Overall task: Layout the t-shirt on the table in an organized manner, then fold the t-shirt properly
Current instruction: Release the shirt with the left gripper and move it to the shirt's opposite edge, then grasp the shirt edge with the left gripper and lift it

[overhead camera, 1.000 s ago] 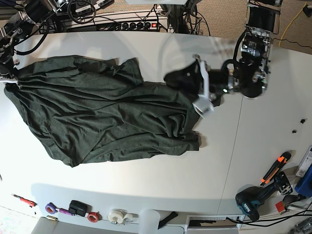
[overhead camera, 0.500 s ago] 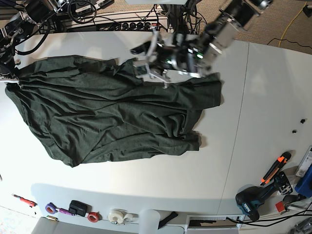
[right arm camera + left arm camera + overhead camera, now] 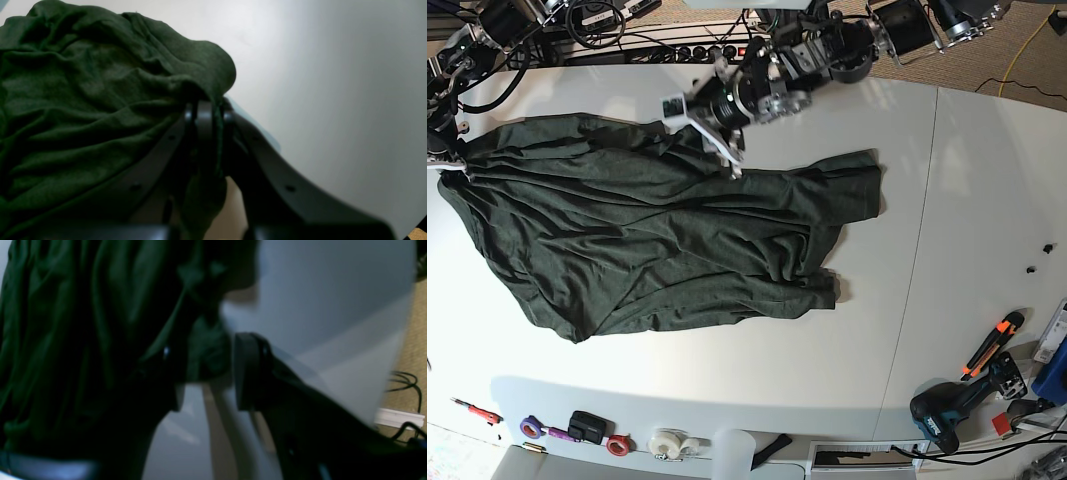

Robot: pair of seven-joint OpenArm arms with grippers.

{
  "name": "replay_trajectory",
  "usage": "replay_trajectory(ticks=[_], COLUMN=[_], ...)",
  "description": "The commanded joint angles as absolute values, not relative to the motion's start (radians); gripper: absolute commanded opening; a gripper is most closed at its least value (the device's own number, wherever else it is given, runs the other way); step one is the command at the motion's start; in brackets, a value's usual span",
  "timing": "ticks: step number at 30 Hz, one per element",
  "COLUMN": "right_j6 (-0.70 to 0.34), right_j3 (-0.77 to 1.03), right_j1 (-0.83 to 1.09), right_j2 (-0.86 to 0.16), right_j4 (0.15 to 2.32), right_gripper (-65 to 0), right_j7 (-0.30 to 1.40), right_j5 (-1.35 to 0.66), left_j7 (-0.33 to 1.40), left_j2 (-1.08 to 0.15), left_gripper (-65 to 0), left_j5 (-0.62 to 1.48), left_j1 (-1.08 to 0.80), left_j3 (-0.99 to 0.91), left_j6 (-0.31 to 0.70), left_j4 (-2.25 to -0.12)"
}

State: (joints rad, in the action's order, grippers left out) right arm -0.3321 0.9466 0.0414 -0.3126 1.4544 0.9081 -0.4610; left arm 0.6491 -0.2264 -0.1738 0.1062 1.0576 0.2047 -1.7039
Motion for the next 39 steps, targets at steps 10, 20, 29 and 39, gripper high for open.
replay_trajectory(ticks=[10,20,29,39], right_j6=[-0.333,-0.333,-0.333,-0.333], right_j3=[0.95,0.95,0.95,0.95], right_j1=[0.031,0.031,0.031,0.031], right_j2=[-0.338,-0.338,-0.338,-0.338], right_j4=[1.472,1.472,1.472,1.472], right_gripper=[-65.0,-65.0,-65.0,-65.0], right_j7=[0.883,0.882,0.878,0.879], right_j5=[-0.474,-0.474,-0.474,-0.474], left_j7=[0.71,0.732,0.706,0.687], left_j2=[-0.222,-0.218,-0.218,-0.218], left_gripper=[-65.0,-37.1,-34.3,-32.5], left_j5=[-0.303,-0.209,-0.296,-0.336], left_j1=[0.117,0.097,0.097,0.097], left_j3=[1.084,1.084,1.084,1.084], left_j6=[0.017,0.13,0.063,0.035], left_j4=[-1.715,-1.715,-1.715,-1.715])
